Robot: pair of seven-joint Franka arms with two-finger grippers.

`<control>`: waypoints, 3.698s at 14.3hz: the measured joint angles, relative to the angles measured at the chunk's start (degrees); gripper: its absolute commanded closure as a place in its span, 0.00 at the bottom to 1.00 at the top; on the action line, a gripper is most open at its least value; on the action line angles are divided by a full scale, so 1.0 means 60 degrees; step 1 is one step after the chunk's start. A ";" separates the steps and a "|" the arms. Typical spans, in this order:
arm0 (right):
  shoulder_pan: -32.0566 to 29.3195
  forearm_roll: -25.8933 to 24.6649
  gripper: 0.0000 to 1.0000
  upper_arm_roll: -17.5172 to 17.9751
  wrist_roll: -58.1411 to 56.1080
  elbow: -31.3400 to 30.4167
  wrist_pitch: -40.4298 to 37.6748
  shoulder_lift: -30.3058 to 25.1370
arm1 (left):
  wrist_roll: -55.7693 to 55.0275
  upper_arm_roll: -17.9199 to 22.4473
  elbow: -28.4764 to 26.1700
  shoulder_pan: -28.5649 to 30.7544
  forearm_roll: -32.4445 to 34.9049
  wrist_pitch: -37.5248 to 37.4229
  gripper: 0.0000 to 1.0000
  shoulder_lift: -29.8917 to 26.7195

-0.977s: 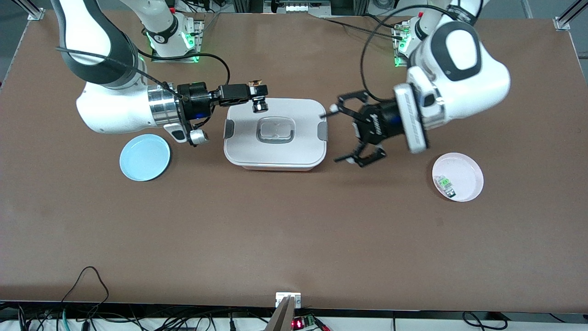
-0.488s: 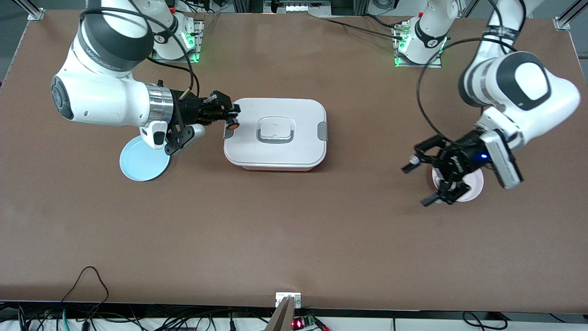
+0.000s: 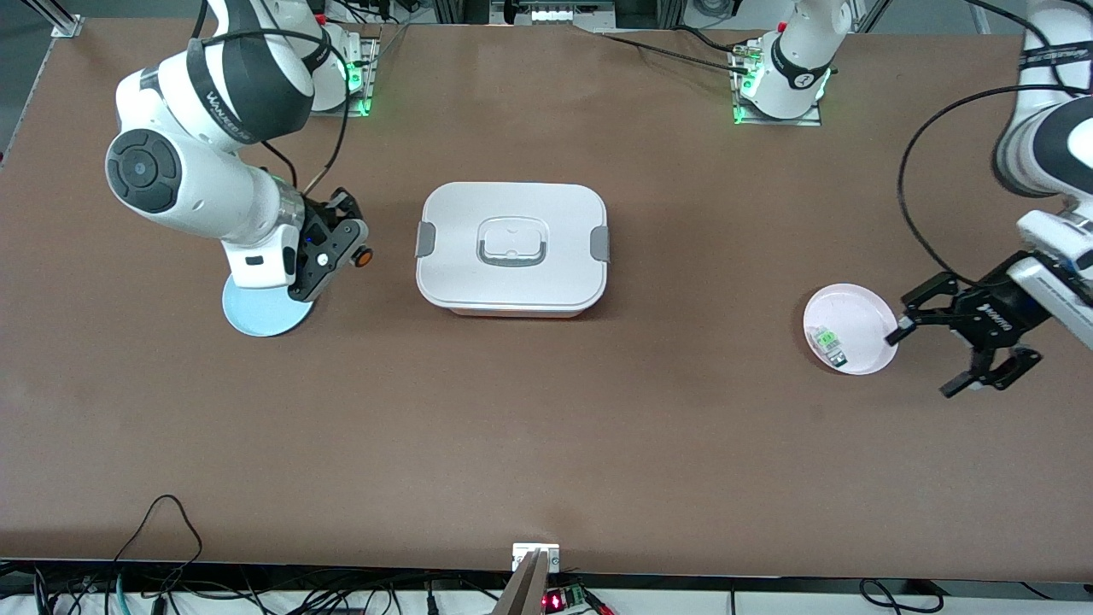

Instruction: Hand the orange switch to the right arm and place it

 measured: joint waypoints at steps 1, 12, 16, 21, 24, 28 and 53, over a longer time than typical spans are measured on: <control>-0.0006 -0.0074 0.79 -0.0348 -0.0819 -0.0102 0.0029 0.0006 | -0.0013 0.0195 0.0002 0.0015 0.0698 -0.0026 0.00 -0.0035; -0.0114 -0.0104 0.78 -0.3024 -0.7147 -0.3642 0.4462 0.0137 | -0.8157 0.0370 0.1537 -0.0493 0.7915 -0.3751 0.00 -0.1418; -0.0103 -0.0104 0.78 -0.3025 -0.7375 -0.4713 0.6401 0.0550 | -1.1490 0.0334 0.2190 -0.1026 0.8640 -0.5605 0.00 -0.1469; -0.0268 -0.0104 0.78 -0.3070 -0.7879 -0.4814 0.7283 0.1382 | -1.5427 0.0147 0.2961 -0.1762 0.9493 -0.7742 0.00 -0.1482; -0.0291 -0.0104 0.71 -0.3073 -0.8001 -0.4819 0.7646 0.1633 | -1.5652 0.0034 0.3021 -0.1838 0.9834 -0.7848 0.00 -0.1466; -0.0291 -0.0104 0.43 -0.3073 -0.8062 -0.4822 0.7845 0.1856 | -1.4882 0.0092 0.3020 -0.1709 0.9841 -0.7751 0.00 -0.1373; -0.0326 -0.0455 0.00 -0.2762 -0.0302 -0.1533 0.0878 -0.1765 | -1.3664 0.0195 0.2987 -0.1338 0.9673 -0.7268 0.00 -0.1108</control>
